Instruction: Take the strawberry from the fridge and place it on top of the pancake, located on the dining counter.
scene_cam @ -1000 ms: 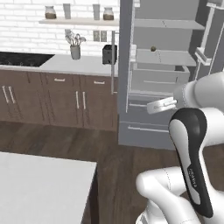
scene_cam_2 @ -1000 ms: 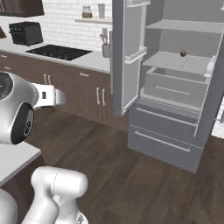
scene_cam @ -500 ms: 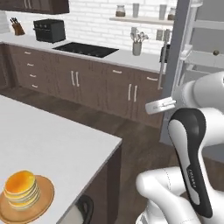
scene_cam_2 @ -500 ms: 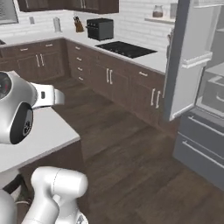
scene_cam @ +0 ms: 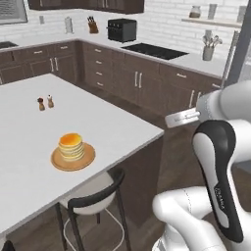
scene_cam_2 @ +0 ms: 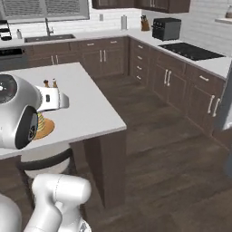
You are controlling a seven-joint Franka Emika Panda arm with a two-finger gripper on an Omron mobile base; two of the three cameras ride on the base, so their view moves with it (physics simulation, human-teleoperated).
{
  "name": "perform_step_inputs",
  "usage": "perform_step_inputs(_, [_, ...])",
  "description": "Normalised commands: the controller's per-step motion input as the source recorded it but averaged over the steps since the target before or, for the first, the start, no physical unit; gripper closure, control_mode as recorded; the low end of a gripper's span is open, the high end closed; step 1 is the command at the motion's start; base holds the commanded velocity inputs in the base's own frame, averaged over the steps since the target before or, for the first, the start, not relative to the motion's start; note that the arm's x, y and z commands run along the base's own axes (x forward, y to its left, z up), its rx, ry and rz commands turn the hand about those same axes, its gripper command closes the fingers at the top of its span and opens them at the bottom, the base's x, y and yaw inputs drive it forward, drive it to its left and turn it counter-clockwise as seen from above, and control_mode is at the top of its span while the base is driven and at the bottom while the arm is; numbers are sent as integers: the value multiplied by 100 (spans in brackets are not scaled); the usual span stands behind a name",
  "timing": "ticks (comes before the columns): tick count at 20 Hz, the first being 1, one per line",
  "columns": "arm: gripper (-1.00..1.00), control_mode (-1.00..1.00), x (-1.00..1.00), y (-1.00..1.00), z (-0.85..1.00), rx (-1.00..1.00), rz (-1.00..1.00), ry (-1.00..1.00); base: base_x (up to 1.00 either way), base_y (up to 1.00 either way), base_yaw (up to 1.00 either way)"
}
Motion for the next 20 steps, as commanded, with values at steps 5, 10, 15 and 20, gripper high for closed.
perform_step_inputs(5, [100,100,0,0,0,0,0,0,7,79,34])
perform_step_inputs(10, [100,100,0,0,0,0,0,0,84,-1,44])
perform_step_inputs(15, [100,100,0,0,0,0,0,0,12,-16,54])
perform_step_inputs(20, [100,100,0,0,0,0,0,0,45,-17,34])
